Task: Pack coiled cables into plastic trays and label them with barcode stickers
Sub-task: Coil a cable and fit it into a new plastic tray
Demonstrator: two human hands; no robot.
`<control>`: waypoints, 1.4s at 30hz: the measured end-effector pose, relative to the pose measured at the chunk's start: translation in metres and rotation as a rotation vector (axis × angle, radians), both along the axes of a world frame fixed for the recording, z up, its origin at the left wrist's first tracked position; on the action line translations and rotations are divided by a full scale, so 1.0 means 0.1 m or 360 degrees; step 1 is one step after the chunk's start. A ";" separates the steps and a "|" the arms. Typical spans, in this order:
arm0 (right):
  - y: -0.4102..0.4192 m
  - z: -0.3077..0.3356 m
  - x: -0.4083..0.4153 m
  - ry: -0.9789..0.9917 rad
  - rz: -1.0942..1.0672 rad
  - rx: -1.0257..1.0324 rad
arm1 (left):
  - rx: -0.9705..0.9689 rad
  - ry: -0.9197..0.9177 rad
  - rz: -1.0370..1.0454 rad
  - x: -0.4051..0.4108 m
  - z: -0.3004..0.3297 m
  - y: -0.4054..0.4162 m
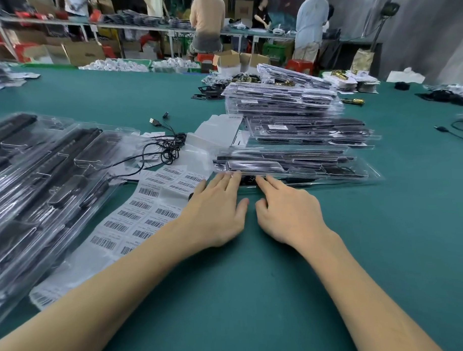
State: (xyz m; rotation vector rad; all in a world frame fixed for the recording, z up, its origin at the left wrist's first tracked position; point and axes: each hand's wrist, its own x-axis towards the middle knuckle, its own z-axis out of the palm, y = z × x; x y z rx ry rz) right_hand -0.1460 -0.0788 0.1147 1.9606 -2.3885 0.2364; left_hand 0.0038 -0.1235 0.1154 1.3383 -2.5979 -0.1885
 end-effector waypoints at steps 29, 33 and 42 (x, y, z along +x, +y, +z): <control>0.04 0.04 0.01 -0.0099 -0.0079 0.0035 | -0.0218 -0.0196 -0.0109 -0.14 -0.04 -0.01; 0.06 0.03 0.01 -0.0069 -0.0072 0.0095 | -0.0167 -0.0121 -0.0112 -0.17 -0.06 0.00; 0.07 0.02 0.03 -0.0119 -0.0068 0.0016 | -0.0198 -0.0017 -0.0166 -0.11 -0.08 -0.01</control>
